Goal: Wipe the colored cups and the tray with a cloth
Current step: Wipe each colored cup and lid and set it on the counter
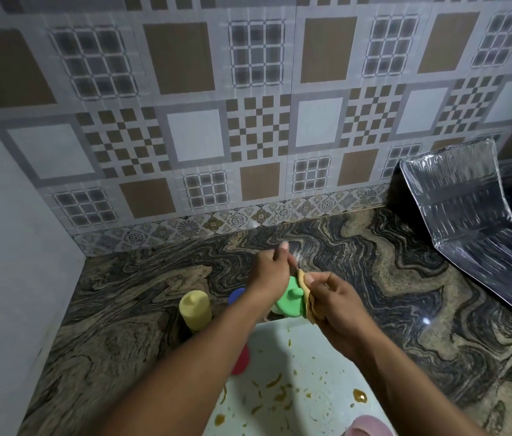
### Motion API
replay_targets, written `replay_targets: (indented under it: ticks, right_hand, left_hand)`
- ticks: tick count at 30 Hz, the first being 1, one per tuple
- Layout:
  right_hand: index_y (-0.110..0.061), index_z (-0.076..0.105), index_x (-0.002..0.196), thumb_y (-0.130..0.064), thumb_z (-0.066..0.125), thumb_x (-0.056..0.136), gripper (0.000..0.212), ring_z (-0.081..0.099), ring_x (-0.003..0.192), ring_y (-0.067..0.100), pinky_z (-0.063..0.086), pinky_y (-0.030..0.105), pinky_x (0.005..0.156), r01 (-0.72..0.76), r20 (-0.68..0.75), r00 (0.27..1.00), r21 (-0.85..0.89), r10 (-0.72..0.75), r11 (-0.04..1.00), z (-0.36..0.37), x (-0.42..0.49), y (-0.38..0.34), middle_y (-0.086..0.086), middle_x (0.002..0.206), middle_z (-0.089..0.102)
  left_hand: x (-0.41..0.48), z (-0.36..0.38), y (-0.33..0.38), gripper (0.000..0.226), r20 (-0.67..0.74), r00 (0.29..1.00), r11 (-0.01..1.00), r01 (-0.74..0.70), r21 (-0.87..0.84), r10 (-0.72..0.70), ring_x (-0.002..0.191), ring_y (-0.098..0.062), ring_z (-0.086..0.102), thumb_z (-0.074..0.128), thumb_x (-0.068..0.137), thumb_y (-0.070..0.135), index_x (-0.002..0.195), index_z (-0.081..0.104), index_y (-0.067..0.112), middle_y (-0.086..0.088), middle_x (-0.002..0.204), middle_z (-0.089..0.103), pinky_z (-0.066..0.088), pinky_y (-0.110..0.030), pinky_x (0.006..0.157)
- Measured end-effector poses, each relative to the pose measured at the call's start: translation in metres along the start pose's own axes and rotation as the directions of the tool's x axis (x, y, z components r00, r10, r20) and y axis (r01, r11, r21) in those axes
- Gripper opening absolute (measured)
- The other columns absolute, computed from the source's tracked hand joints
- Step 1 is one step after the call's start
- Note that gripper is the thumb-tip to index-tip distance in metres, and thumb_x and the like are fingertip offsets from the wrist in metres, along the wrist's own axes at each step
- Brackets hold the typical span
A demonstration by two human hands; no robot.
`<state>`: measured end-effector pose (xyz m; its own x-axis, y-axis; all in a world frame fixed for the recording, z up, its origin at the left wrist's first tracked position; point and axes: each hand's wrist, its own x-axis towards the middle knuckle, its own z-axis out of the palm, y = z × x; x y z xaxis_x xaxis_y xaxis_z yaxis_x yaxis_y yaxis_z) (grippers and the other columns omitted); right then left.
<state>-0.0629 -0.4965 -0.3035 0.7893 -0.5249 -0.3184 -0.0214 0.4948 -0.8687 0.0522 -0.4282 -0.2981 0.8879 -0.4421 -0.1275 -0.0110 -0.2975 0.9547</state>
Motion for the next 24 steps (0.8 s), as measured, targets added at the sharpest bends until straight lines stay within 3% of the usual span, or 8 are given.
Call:
replay_targets:
  ticks: [3,5,8,11,15,18,22,24]
  right_hand:
    - [0.009,0.060,0.116,-0.008,0.051,0.101,0.024,0.066,0.083,0.028,0.055,0.038,0.076,-0.023,-0.062,0.997,0.285,0.042,0.958,0.011,-0.002,0.019,0.028,0.102,0.068]
    - [0.010,0.063,0.115,-0.007,0.048,0.102,0.026,0.066,0.079,0.025,0.054,0.032,0.070,-0.048,-0.082,0.993,0.335,0.080,0.941,0.014,-0.004,0.028,0.024,0.099,0.071]
    - [0.007,0.062,0.110,-0.006,0.052,0.100,0.018,0.066,0.070,0.025,0.053,0.032,0.058,-0.026,-0.121,0.992,0.179,0.048,0.984,0.008,-0.002,0.018,0.022,0.089,0.070]
    - [0.002,0.057,0.104,-0.006,0.057,0.099,0.010,0.063,0.063,0.024,0.050,0.031,0.052,0.007,-0.037,0.999,-0.064,-0.009,0.998,-0.001,0.001,-0.002,0.020,0.079,0.066]
    - [-0.004,0.060,0.103,-0.015,0.061,0.098,0.012,0.058,0.070,0.024,0.047,0.036,0.062,0.120,-0.160,0.979,-0.067,-0.130,0.991,0.017,0.000,0.013,0.019,0.085,0.065]
    - [-0.009,0.061,0.101,-0.017,0.063,0.097,0.009,0.060,0.077,0.024,0.049,0.037,0.065,0.200,-0.290,0.932,-0.089,-0.217,0.976,0.028,-0.006,0.034,0.019,0.092,0.068]
    - [-0.005,0.059,0.092,-0.008,0.060,0.098,0.006,0.061,0.067,0.026,0.051,0.036,0.061,0.060,-0.114,0.991,-0.085,-0.069,0.995,0.012,0.000,0.010,0.021,0.080,0.065]
    - [-0.003,0.060,0.093,-0.007,0.059,0.098,0.006,0.062,0.067,0.026,0.052,0.035,0.060,-0.005,0.004,1.000,-0.139,0.006,0.990,0.004,0.005,-0.006,0.020,0.080,0.066]
  left_hand:
    - [-0.009,0.008,0.002,0.043,-0.362,0.930,0.990,-0.102,-0.102,0.059,0.066,-0.022,0.054,0.041,0.107,0.034,0.074,0.060,0.013,-0.007,0.073,0.062,0.035,-0.029,0.063]
    - [-0.014,0.008,-0.002,0.043,-0.479,0.877,0.981,-0.059,-0.185,-0.037,0.076,-0.025,0.057,0.040,0.107,0.034,0.088,0.065,0.005,-0.010,0.084,0.065,0.034,-0.029,0.064]
    - [-0.007,0.002,-0.016,0.054,-0.160,0.977,0.984,0.121,-0.132,-0.142,0.076,-0.025,0.057,0.040,0.103,0.052,0.076,0.065,0.013,-0.008,0.084,0.061,0.040,-0.030,0.061]
    - [0.003,-0.010,-0.009,0.068,0.137,0.966,0.970,0.231,-0.073,-0.220,0.077,-0.025,0.060,0.037,0.093,0.073,0.064,0.066,0.018,-0.015,0.095,0.065,0.048,-0.034,0.069]
    - [-0.006,0.001,0.007,0.047,-0.286,0.958,0.997,-0.039,-0.073,0.017,0.071,-0.024,0.055,0.039,0.107,0.039,0.073,0.057,0.012,-0.007,0.077,0.062,0.038,-0.030,0.060]
    - [-0.011,0.008,-0.001,0.044,-0.507,0.855,0.976,-0.006,-0.219,-0.108,0.096,-0.034,0.063,0.036,0.108,0.038,0.102,0.065,0.005,-0.016,0.103,0.068,0.041,-0.032,0.072]
    - [-0.003,-0.007,-0.016,0.056,-0.016,0.966,0.949,0.249,-0.193,-0.257,0.072,-0.024,0.061,0.040,0.102,0.056,0.076,0.064,0.013,-0.012,0.084,0.067,0.044,-0.029,0.063]
    - [0.004,-0.016,-0.012,0.057,0.137,0.969,0.967,0.222,-0.124,-0.205,0.071,-0.023,0.060,0.042,0.102,0.055,0.069,0.063,0.014,-0.012,0.079,0.067,0.046,-0.030,0.068]
